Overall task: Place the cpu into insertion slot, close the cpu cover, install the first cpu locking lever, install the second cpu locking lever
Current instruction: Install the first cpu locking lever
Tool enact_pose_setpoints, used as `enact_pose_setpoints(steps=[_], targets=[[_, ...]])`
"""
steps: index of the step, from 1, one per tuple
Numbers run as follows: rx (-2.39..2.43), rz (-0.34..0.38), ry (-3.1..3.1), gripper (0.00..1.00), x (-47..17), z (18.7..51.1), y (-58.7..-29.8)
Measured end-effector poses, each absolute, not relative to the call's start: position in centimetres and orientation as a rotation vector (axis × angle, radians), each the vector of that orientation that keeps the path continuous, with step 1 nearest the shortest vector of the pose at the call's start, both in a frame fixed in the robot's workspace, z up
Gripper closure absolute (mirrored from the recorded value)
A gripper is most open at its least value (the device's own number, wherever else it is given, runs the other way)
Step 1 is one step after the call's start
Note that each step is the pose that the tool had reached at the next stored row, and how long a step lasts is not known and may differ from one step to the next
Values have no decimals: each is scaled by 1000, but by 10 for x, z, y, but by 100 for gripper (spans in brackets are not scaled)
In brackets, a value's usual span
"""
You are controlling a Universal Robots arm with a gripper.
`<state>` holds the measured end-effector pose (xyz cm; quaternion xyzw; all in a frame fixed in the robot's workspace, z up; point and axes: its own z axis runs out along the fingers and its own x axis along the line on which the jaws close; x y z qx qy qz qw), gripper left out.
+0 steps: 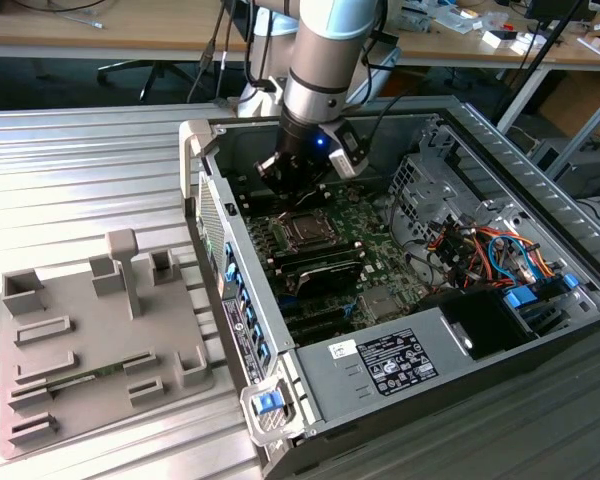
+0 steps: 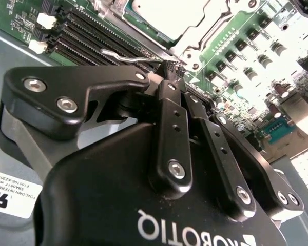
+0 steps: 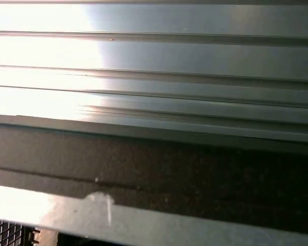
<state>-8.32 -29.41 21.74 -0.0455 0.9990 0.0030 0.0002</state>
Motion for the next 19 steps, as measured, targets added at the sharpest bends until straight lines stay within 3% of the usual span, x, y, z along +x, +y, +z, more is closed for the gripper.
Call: enact_pose_setpoints(steps=[19], targets=[[-143, 9, 3141, 89, -72, 212, -294]])
